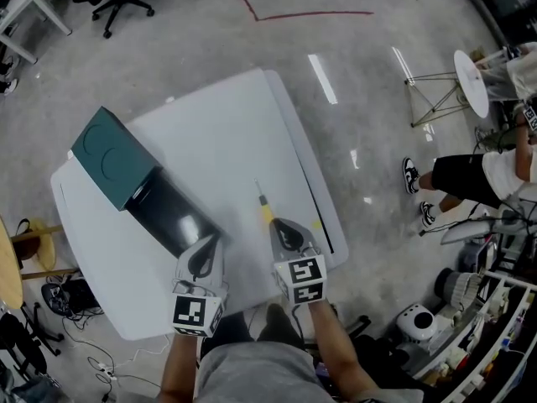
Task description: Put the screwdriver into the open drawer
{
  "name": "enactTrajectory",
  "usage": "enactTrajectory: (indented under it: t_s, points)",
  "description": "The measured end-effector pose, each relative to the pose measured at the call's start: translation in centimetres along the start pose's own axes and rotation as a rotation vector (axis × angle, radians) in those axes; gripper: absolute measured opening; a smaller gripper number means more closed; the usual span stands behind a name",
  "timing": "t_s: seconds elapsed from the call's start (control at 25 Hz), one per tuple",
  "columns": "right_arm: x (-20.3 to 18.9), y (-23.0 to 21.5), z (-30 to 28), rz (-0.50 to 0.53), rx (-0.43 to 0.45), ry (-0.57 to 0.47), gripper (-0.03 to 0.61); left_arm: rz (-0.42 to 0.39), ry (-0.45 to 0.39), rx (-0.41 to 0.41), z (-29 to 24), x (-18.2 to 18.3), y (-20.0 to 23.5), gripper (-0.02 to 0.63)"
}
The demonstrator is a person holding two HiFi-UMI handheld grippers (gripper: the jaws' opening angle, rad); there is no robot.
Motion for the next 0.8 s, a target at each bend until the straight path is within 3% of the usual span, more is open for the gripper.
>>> enactTrajectory:
  t_s: [0.28,0.8]
  points:
    - [-0.4,-0.8,-3.5,-0.066,0.039,0.124,0.123,0.011,0.015,-0.016,-0.8,-0.3,0.2,0.011]
    - [-2.0,-1.7,-6.1,-0.09,0.018,0.229,0.133,0.027,0.03,-0.015,-1.3,-0.5,0.9,0.011]
Point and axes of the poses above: the fingertips, and each gripper's own axes: z backward along the fingers, y to its left, x out of its top, the point moved 3 cm from there along z, backward along the fingers, and after that the axes turned 4 degrees about x, right-handed, at the moved point
